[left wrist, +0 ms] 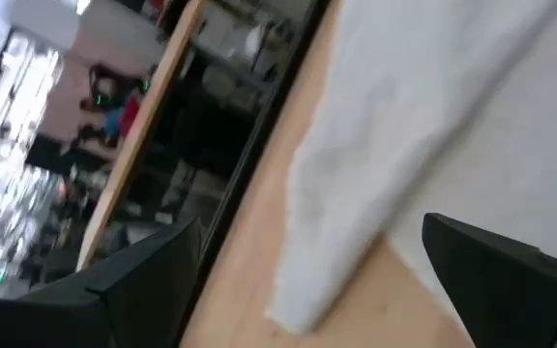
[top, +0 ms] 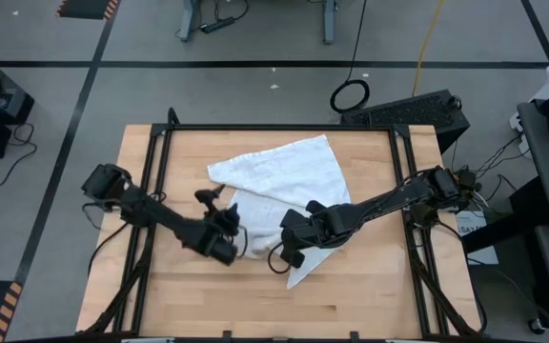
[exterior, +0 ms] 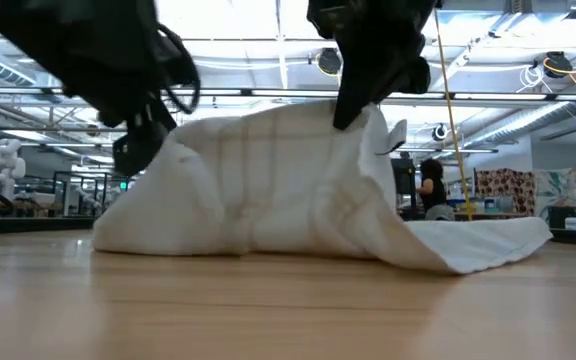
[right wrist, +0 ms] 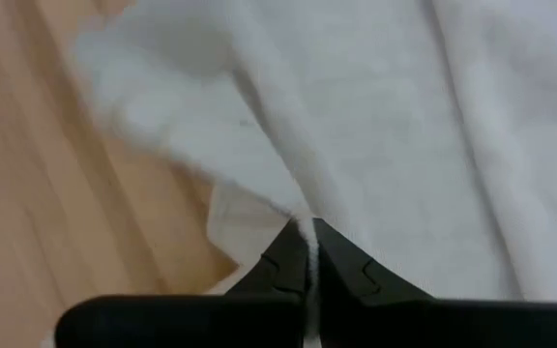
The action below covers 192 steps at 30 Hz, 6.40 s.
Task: Roll towel
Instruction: Roll the white towel
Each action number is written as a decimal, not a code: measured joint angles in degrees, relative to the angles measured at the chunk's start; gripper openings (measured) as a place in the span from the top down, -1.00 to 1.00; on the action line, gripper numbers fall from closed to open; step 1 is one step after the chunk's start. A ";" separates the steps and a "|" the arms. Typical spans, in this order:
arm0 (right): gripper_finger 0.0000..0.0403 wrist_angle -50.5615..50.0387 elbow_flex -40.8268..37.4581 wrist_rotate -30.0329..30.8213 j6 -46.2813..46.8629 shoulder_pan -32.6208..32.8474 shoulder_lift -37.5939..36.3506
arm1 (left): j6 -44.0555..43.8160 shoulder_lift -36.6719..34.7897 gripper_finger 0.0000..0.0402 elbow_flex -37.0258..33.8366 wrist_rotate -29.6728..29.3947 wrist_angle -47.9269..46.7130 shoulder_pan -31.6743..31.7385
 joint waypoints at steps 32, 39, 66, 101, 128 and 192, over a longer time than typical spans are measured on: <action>1.00 3.68 0.00 7.27 0.19 -0.38 0.09 | 10.77 22.33 -0.96 6.24 -6.17 58.15 -8.83; 1.00 -0.74 0.00 6.97 3.53 1.99 0.09 | -4.39 16.52 -0.74 6.96 -9.51 31.48 -8.08; 1.00 -2.38 0.00 0.56 3.71 7.19 0.09 | -19.59 8.89 -0.26 6.91 8.95 -11.75 -11.01; 1.00 1.59 0.00 -4.84 -1.71 7.51 0.11 | 11.66 8.93 0.35 -2.71 17.45 18.51 -15.45; 0.35 1.28 0.00 -13.87 -2.95 10.21 0.13 | 18.51 -4.25 0.99 -7.12 45.77 22.98 -13.37; 0.96 20.74 -25.11 -12.76 -47.91 -55.38 -1.89 | -22.64 -1.70 0.97 -10.07 59.43 33.86 -31.55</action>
